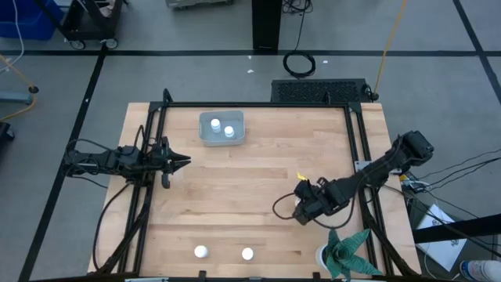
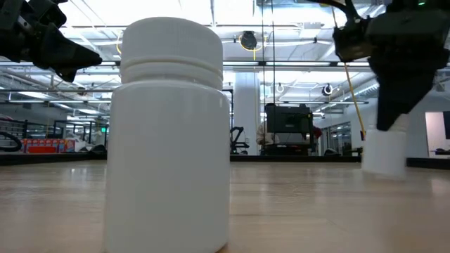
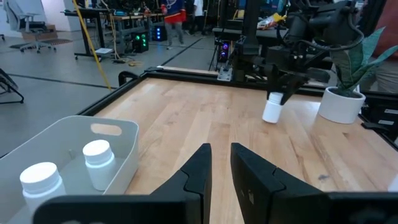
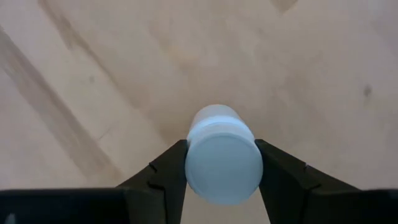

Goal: Pick and place pill bottles into a basket
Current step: Put the white medicine bottle into the gray bin

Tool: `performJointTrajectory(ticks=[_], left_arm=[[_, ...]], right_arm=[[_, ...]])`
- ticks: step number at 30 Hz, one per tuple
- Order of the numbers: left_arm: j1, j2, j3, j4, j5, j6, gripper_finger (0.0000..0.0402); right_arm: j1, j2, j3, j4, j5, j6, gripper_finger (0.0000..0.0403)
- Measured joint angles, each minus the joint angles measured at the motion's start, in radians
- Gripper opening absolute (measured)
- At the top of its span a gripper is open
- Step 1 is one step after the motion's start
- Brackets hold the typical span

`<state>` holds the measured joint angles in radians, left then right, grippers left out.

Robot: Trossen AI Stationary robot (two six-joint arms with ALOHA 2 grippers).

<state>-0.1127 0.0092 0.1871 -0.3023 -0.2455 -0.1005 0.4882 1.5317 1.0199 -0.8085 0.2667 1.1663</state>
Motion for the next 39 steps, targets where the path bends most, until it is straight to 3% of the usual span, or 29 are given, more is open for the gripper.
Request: performJointTrajectory(ticks=[10, 18, 24, 29, 34, 39], left_arm=[[0.0, 0.0, 0.0, 0.0, 0.0, -0.005, 0.0067], [0.0, 0.0, 0.0, 0.005, 0.002, 0.01, 0.0067], [0.0, 0.0, 0.0, 0.017, 0.005, 0.009, 0.0067], [0.0, 0.0, 0.0, 0.018, 0.003, 0.013, 0.0067], [0.0, 0.0, 0.0, 0.018, 0.005, 0.013, 0.0067], [0.0, 0.0, 0.0, 0.017, 0.006, 0.014, 0.0067]], right_arm=[[-0.105, -0.054, 0.0, 0.102, 0.132, -0.216, 0.0152], [-0.233, -0.132, 0.0, 0.356, 0.21, -0.516, 0.0156], [-0.339, -0.129, 0.0, 0.647, 0.208, -0.78, 0.0151], [-0.435, -0.125, 0.0, 0.805, 0.152, -0.898, 0.0154], [-0.522, -0.125, 0.0, 0.896, 0.051, -0.961, 0.0151], [-0.541, -0.119, 0.0, 0.907, 0.042, -0.976, 0.0155]])
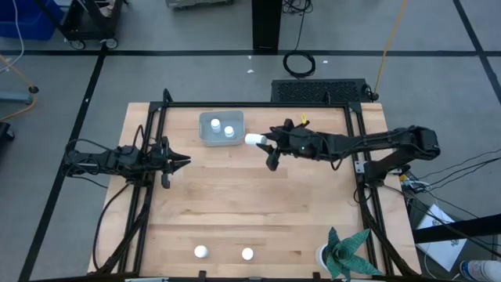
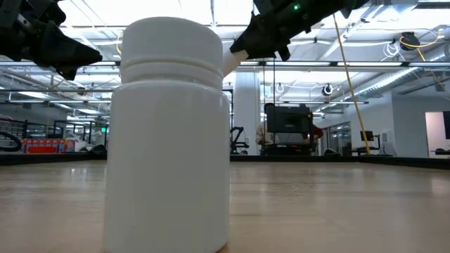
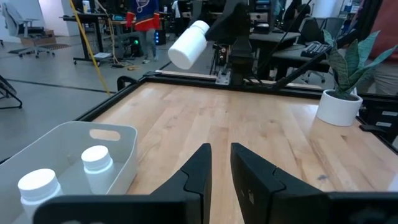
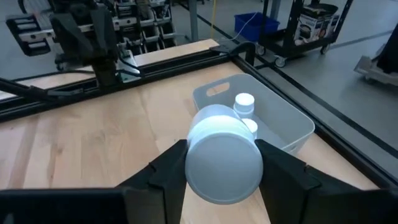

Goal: Pick and place pill bottles into a basket
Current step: Put the white medicine bottle into the gray bin

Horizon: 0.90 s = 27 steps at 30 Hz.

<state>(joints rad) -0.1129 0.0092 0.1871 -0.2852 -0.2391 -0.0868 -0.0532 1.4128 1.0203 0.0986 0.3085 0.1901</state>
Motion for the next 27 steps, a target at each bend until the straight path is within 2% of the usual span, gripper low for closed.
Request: performJointTrajectory(ticks=[10, 15, 21, 27], left_arm=[[0.0, 0.0, 0.0, 0.006, 0.001, -0.001, 0.0067], [0.0, 0.0, 0.0, 0.006, 0.002, -0.004, 0.0067], [0.0, 0.0, 0.0, 0.006, 0.001, 0.004, 0.0067], [0.0, 0.0, 0.0, 0.006, -0.026, 0.029, 0.0067]], right_arm=[[0.019, 0.0, 0.0, 0.008, -0.031, 0.006, 0.0153], [-0.024, 0.011, 0.001, 0.077, -0.104, -0.009, 0.0151], [-0.093, 0.018, 0.002, 0.084, -0.122, -0.036, 0.0153], [-0.206, 0.086, 0.109, 0.069, -0.262, -0.036, 0.0151]])
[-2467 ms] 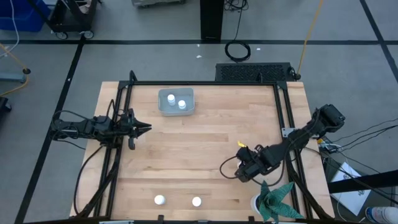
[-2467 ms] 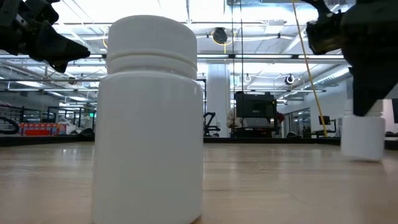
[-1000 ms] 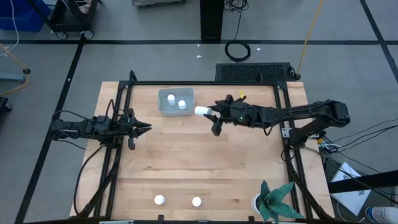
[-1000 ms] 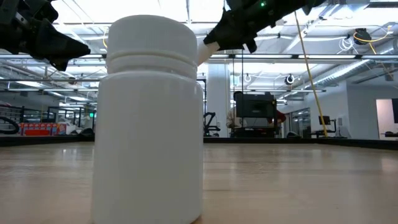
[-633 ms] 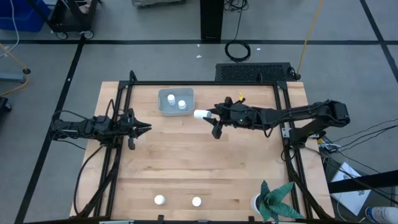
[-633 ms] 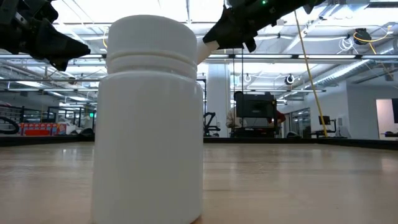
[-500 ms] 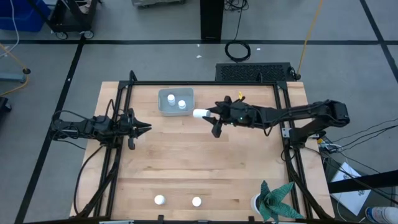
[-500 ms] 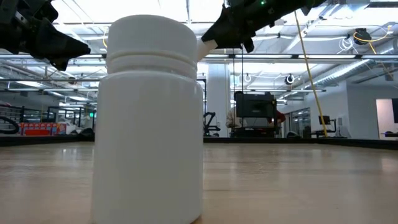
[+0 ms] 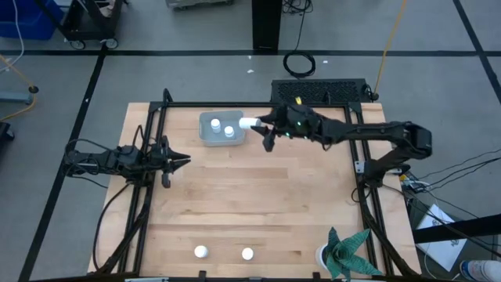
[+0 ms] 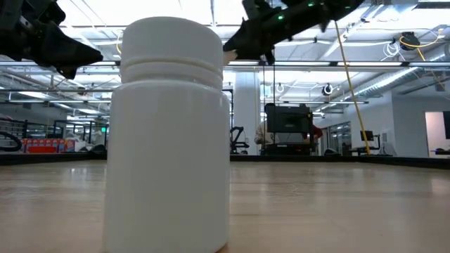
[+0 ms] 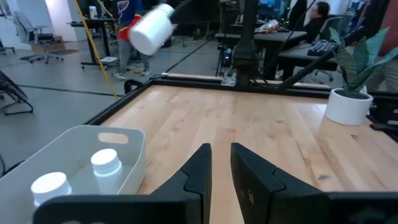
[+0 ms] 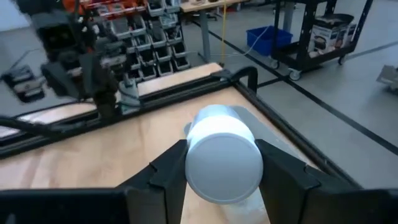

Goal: Pick and place pill bottles into a basket
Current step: Put the white medicine bottle into the gray bin

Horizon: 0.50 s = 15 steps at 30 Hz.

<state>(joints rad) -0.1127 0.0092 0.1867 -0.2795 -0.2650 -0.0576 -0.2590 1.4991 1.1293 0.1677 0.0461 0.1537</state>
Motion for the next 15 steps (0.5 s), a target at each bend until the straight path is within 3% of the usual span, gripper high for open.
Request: performJointTrajectory(ticks=[8, 15], left_arm=[[0.0, 0.0, 0.0, 0.0, -0.006, 0.002, 0.0067], [0.0, 0.0, 0.0, 0.0, -0.006, 0.0, 0.0067]], right_arm=[[-0.06, 0.244, 0.378, -0.243, -0.025, -0.035, 0.0153], [-0.095, 0.53, 0.841, -0.646, -0.033, -0.067, 0.0152]])
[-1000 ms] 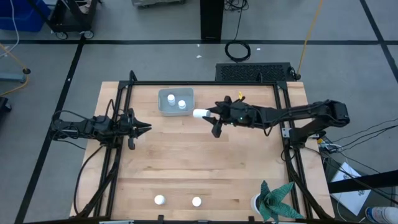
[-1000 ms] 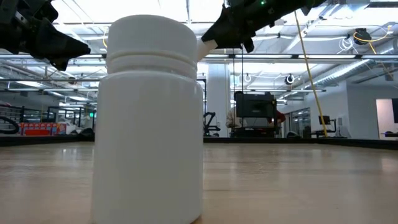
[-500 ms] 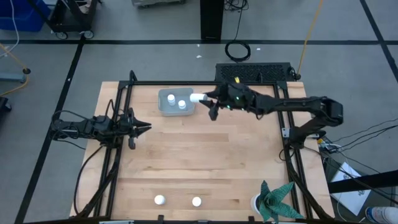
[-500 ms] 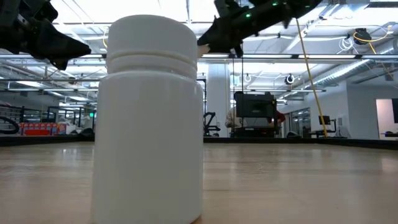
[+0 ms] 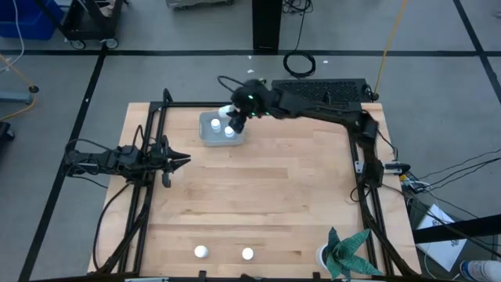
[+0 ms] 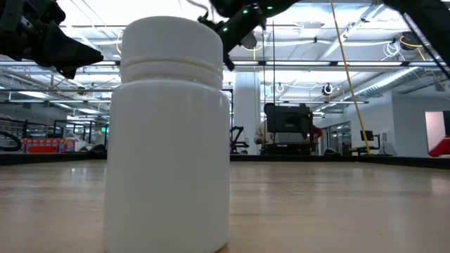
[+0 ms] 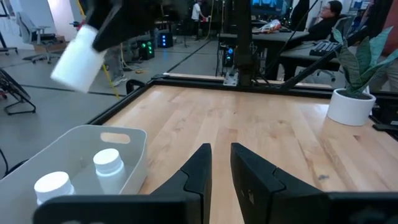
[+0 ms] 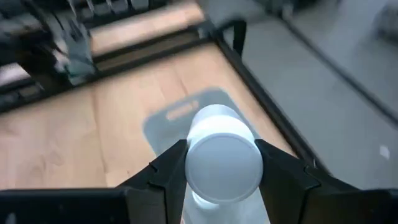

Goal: Pick and place pill bottles into a basket
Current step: Put the white medicine bottle into the gray bin

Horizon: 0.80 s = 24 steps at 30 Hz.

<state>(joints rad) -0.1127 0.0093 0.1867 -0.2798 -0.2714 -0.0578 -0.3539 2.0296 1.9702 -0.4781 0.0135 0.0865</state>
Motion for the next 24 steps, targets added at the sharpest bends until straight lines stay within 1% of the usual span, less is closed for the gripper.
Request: performJointTrajectory(ticks=[4, 6, 7, 8, 12, 14, 18, 22, 24], left_arm=[[0.0, 0.0, 0.0, 0.0, 0.001, 0.001, 0.0067], [0.0, 0.0, 0.0, -0.005, 0.001, 0.001, 0.0067], [0.0, 0.0, 0.0, -0.005, 0.001, 0.001, 0.0067], [0.0, 0.0, 0.0, -0.004, 0.001, 0.001, 0.0067], [0.0, 0.0, 0.0, -0.004, 0.001, 0.001, 0.0067], [0.0, 0.0, 0.0, -0.004, 0.001, 0.001, 0.0067], [0.0, 0.0, 0.0, -0.005, 0.001, 0.008, 0.0067], [0.0, 0.0, 0.0, -0.008, 0.0, 0.011, 0.0067], [0.0, 0.0, 0.0, -0.008, 0.001, 0.011, 0.0067]], right_arm=[[-0.05, 0.132, 0.228, -0.224, -0.063, 0.042, 0.0153], [-0.073, 0.181, 0.302, -0.276, -0.076, 0.047, 0.0151], [-0.085, 0.198, 0.325, -0.297, -0.101, 0.053, 0.0151], [-0.096, 0.214, 0.338, -0.318, -0.123, 0.058, 0.0151], [-0.123, 0.257, 0.346, -0.354, -0.147, 0.033, 0.0152], [-0.126, 0.274, 0.346, -0.38, -0.139, 0.003, 0.0153], [-0.108, 0.284, 0.336, -0.423, -0.073, -0.049, 0.0151], [-0.092, 0.295, 0.329, -0.436, -0.066, -0.08, 0.0152], [-0.085, 0.307, 0.33, -0.416, -0.067, -0.102, 0.0154]])
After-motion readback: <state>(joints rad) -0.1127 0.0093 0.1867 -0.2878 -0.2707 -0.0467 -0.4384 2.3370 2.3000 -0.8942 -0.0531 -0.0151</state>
